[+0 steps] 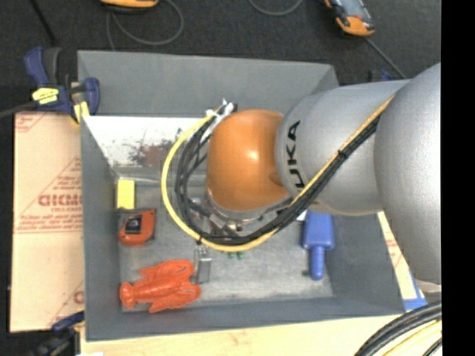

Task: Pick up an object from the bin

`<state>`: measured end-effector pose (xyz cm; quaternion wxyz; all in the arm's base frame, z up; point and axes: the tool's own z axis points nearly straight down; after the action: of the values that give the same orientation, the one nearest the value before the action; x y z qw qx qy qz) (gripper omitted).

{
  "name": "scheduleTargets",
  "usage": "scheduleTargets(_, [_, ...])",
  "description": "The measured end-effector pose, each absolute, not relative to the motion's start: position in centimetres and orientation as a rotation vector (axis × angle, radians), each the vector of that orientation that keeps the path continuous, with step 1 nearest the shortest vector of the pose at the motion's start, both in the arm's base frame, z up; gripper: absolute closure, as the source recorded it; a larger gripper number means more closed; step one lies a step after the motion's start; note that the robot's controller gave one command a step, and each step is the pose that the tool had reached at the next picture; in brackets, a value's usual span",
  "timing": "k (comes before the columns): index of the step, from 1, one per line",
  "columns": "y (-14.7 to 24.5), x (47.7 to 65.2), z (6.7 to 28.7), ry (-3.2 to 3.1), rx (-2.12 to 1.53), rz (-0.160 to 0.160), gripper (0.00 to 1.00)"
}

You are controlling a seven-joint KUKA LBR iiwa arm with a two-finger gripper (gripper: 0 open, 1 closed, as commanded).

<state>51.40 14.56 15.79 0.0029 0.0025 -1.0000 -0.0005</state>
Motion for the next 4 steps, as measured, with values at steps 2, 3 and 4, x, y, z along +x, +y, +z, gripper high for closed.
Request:
scheduleTargets(2, [14.9,49.5,12.9,-3.145,0.095,0.000,0.00])
scheduleTargets(3, [16.8,48.0,9.9,-3.123,0.346,-0.003,1.00])
scheduleTargets(4, [16.8,48.0,9.9,-3.123,0.345,-0.003,1.00])
